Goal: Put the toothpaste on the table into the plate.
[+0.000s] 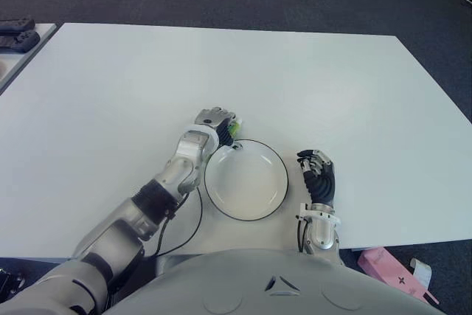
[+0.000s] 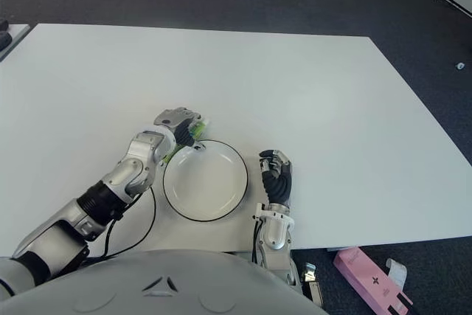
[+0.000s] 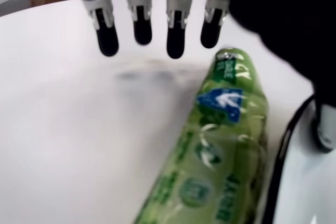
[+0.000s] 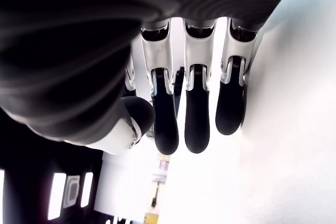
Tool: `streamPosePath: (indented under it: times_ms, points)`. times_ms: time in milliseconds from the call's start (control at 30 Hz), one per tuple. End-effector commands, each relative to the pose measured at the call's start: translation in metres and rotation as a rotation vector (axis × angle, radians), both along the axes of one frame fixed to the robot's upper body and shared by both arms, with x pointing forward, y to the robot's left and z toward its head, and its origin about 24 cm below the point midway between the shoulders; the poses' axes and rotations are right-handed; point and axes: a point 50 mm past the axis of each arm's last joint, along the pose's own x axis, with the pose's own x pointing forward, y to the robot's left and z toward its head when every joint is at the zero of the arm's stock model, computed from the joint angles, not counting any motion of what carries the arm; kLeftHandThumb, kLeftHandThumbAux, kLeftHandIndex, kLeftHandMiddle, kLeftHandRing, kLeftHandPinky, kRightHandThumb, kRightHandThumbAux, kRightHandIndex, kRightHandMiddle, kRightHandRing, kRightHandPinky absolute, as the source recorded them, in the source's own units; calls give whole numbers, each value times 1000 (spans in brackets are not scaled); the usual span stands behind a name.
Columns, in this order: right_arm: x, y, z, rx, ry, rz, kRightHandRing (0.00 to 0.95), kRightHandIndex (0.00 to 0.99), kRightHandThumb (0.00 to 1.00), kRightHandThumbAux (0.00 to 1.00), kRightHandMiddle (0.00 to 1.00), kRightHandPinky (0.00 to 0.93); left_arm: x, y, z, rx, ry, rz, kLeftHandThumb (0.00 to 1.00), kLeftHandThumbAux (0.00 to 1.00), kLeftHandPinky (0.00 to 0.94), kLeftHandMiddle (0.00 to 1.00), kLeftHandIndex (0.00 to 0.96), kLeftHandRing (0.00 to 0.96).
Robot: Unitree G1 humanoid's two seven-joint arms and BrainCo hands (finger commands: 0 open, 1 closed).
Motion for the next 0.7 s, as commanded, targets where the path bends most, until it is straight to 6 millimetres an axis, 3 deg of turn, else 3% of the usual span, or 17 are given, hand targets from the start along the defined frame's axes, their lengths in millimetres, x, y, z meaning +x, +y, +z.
streamPosePath:
  times_ms: [33, 700]
  points:
    - [-4, 4, -4, 29, 24, -12, 453, 424, 702, 731, 463, 438, -1, 4, -13, 45, 21, 28, 0, 511, 211, 134, 142, 119]
    - [-7, 2, -4, 35, 25, -10, 449, 425, 704, 730, 461, 434, -2, 9, -29, 34, -116, 131, 0, 539, 250, 198, 146, 166]
